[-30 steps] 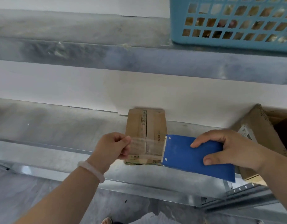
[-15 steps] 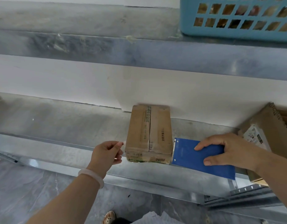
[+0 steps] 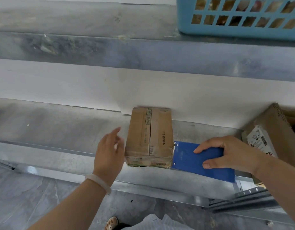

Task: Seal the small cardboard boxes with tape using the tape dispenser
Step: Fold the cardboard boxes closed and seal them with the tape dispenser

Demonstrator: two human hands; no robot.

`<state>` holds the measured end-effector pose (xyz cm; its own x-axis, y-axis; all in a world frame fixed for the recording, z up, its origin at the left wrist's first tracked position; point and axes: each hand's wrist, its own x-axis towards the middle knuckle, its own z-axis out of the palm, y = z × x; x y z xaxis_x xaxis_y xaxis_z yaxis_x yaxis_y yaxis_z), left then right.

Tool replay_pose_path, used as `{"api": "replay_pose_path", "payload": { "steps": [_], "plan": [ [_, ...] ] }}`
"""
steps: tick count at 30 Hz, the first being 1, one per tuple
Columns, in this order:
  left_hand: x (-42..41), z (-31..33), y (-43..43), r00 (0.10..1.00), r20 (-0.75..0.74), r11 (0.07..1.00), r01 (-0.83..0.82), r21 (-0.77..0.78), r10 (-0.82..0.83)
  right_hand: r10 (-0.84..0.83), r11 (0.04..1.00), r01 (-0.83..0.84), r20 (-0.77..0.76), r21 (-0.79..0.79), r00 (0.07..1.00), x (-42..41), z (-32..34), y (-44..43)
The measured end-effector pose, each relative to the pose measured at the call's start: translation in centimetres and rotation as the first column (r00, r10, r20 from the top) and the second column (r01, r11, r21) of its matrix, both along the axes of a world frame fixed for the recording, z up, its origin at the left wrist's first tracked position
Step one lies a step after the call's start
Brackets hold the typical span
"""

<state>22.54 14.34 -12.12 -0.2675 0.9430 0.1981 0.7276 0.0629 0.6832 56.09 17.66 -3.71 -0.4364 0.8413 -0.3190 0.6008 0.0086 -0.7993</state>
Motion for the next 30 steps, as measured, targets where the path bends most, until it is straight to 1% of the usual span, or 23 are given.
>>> {"api": "replay_pose_path", "payload": {
  "steps": [1,2,3,4,5,6,8,10,18,22,26,27,30],
  "plan": [
    [1.2,1.0,0.5,0.988,-0.093,0.988,0.131,0.081,-0.123,-0.003,1.0,0.003,-0.002,-0.01,1.0,0.0,0.0,0.0],
    [2.5,1.5,1.2,0.939,-0.214,0.952,0.293,0.089,-0.269,-0.003,1.0,0.003,-0.003,-0.019,1.0,-0.1,0.1,0.0],
    [3.7,1.6,1.9,0.845,-0.349,0.896,0.443,0.033,-0.405,-0.002,1.0,0.002,-0.002,-0.027,1.0,-0.1,0.2,0.1],
    [4.7,1.7,2.5,0.73,-0.46,0.841,0.536,-0.071,-0.505,0.0,0.999,0.0,0.0,-0.036,1.0,-0.1,0.3,0.1],
    [5.2,1.5,3.0,0.633,-0.527,0.805,0.563,-0.189,-0.567,0.002,0.999,-0.002,0.001,-0.043,1.0,-0.1,0.4,0.1],
    [5.5,1.2,3.5,0.573,-0.559,0.787,0.549,-0.281,-0.599,0.002,0.999,-0.002,-0.001,-0.051,1.0,0.1,0.5,0.1],
    [5.6,0.7,3.9,0.525,-0.577,0.774,0.51,-0.376,-0.626,-0.005,0.997,0.004,-0.019,-0.071,1.0,0.6,0.8,0.1],
    [5.6,0.6,4.1,0.507,-0.581,0.765,0.512,-0.392,-0.637,-0.014,0.996,0.011,-0.031,-0.09,0.999,1.1,1.0,0.1],
    [5.2,0.4,4.2,0.504,-0.571,0.752,0.54,-0.378,-0.648,-0.031,0.991,0.03,-0.005,-0.13,0.999,2.8,2.6,-0.5],
    [5.2,0.1,4.4,0.516,-0.56,0.75,0.559,-0.354,-0.649,0.022,0.99,-0.011,0.08,-0.141,0.997,2.8,3.5,-0.3],
    [5.0,0.0,4.4,0.508,-0.571,0.75,0.563,-0.347,-0.645,0.022,0.989,-0.003,0.125,-0.149,0.992,3.2,4.1,-0.4],
    [5.0,-0.1,4.4,0.507,-0.574,0.751,0.562,-0.346,-0.643,0.038,0.99,-0.016,0.159,-0.141,0.987,3.0,4.0,-0.5],
    [5.1,-0.1,4.4,0.512,-0.577,0.758,0.555,-0.343,-0.636,0.097,0.994,-0.075,0.328,-0.081,0.94,1.7,3.2,-0.4]
  ]
}}
